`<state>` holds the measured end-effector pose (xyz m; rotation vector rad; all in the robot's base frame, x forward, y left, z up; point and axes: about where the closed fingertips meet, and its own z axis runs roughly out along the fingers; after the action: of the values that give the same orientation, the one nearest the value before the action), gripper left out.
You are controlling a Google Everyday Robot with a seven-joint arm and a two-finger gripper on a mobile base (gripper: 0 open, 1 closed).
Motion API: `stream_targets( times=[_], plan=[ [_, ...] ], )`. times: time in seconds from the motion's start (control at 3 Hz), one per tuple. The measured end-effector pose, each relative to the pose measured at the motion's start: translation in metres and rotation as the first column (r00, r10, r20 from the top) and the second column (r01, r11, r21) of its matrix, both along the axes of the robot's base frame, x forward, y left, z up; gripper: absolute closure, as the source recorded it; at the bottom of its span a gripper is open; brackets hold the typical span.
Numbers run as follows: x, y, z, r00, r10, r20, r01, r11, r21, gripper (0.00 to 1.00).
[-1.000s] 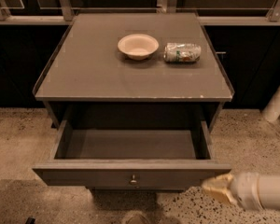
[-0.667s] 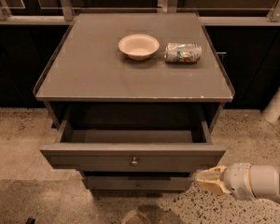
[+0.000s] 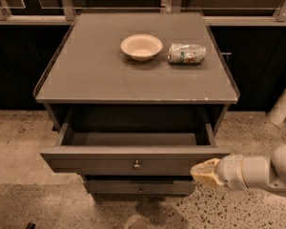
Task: Close top drawer
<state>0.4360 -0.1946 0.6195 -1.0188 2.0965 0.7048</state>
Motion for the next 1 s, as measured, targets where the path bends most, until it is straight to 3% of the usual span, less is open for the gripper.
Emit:
stream_targets(
  times=[0.67,1.0],
  plan=[
    [0.076,0.042,0.006,0.9916,0.096,0.086,-0.097,0.995,0.001,1.0],
    [0.078,0.044,0.007,0.9906,0.101,0.092,-0.101,0.995,0.0,1.0]
  ],
)
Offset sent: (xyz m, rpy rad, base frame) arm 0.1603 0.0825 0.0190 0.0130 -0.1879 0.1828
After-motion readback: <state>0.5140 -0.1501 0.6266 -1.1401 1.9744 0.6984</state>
